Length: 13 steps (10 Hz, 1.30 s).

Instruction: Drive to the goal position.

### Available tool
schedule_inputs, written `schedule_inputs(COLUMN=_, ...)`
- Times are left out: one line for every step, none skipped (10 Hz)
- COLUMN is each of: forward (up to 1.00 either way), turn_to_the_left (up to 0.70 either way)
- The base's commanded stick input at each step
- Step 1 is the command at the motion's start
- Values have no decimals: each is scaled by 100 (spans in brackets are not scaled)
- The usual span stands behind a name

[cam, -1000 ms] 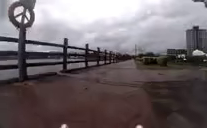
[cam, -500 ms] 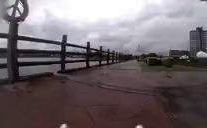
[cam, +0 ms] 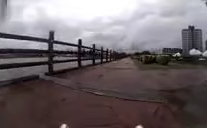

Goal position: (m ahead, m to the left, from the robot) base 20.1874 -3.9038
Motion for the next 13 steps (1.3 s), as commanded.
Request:
schedule_inputs(forward=85, turn_to_the_left=-33)
schedule_inputs(forward=85, turn_to_the_left=-33)
schedule_inputs(forward=85, turn_to_the_left=-33)
schedule_inputs(forward=85, turn_to_the_left=-25)
schedule_inputs(forward=85, turn_to_the_left=0)
schedule_inputs(forward=85, turn_to_the_left=1)
schedule_inputs(forward=85, turn_to_the_left=1)
schedule_inputs(forward=85, turn_to_the_left=1)
schedule_inputs(forward=85, turn_to_the_left=1)
schedule_inputs(forward=85, turn_to_the_left=1)
schedule_inputs(forward=85, turn_to_the_left=1)
schedule_inputs(forward=85, turn_to_the_left=1)
schedule_inputs(forward=85, turn_to_the_left=1)
